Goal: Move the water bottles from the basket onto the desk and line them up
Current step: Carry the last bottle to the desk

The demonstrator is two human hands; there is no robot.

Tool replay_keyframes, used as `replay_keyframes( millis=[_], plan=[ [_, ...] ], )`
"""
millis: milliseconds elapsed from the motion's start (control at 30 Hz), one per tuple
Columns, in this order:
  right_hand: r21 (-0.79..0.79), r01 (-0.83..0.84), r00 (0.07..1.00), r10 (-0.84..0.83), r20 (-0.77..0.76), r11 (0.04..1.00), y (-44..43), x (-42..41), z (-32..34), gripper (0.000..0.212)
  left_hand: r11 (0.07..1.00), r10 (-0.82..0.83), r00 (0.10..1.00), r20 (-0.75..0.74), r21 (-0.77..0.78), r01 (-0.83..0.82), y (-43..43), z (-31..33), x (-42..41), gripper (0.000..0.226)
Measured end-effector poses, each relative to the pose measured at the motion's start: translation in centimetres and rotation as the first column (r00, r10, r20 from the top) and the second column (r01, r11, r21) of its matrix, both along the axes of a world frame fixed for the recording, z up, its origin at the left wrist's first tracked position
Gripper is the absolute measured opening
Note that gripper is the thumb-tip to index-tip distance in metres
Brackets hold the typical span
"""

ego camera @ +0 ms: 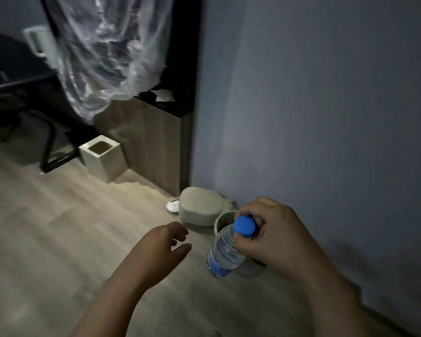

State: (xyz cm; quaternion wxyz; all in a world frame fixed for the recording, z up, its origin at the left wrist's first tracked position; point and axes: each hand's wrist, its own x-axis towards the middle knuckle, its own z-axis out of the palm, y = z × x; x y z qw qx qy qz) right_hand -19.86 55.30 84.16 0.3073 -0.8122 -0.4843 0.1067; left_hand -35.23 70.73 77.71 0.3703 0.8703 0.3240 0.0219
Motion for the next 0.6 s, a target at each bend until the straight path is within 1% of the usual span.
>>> replay_keyframes(
  millis=[100,233,433,600],
  plan=[
    [-0.004,-0.118,0.993,0.118,0.005,0.993,5.8,-0.6,0.0,0.027,0.991,0.13,0.992,0.008,-0.016,-0.13,3.7,-0.2,-2.4,0.031],
    [-0.005,-0.267,0.963,0.267,0.025,0.964,13.1,-0.7,0.0,0.029,0.968,0.252,0.968,-0.004,-0.013,-0.252,8.6,-0.4,-4.2,0.03],
    [0.01,-0.462,0.886,0.462,0.039,0.887,23.9,0.6,1.2,0.019,0.919,0.394,0.919,-0.038,0.033,-0.392,15.9,0.9,-4.5,0.028],
    [0.023,-0.587,0.809,0.587,0.029,0.809,32.1,1.7,2.2,0.023,0.854,0.517,0.855,-0.035,0.096,-0.512,21.2,2.0,-4.6,0.03]
  ],
)
